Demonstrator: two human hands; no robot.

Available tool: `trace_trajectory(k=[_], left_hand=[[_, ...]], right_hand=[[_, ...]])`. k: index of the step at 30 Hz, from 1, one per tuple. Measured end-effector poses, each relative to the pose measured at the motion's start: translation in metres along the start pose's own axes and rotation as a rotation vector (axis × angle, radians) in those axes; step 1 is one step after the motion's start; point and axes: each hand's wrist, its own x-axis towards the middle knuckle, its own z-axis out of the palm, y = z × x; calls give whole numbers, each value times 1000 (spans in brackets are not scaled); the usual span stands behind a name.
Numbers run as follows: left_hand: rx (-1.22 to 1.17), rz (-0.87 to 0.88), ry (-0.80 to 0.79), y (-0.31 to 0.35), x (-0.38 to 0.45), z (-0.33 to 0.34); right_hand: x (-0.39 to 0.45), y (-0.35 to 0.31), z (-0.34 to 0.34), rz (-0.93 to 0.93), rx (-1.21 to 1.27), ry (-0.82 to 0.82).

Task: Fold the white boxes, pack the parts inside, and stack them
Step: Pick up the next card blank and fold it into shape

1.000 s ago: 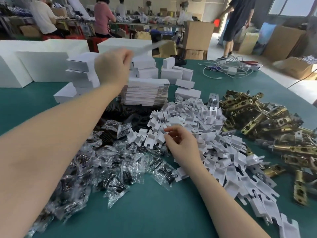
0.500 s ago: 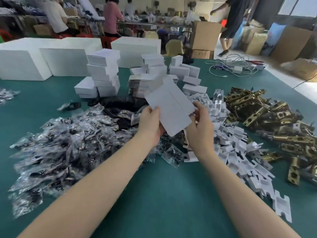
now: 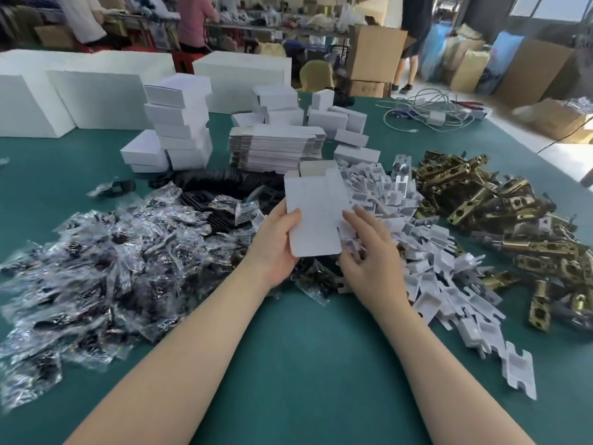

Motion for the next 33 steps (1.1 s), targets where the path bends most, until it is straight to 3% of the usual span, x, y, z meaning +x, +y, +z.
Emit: trace_trajectory(k=[4, 10, 17, 21, 24, 27, 33], left_hand=[[-47, 1, -102, 1, 0, -2], [78, 56, -96, -2, -3, 1], [441, 343, -156, -13, -16, 8], [552, 503, -96, -24, -20, 10], [602, 559, -62, -23, -18, 7], [616, 583, 9, -26, -17, 7], [691, 613, 100, -32, -15, 3]], right_hand=[[1, -1, 5, -27, -70, -45], [1, -7, 5, -196, -227, 90], [-4, -13, 2, -184, -192, 126], [-3, -11, 1, -169, -206, 98], [-2, -11, 1, -259, -239, 170], [-1, -11, 1, -372, -316, 256], [-2, -12, 1, -337, -321, 306]])
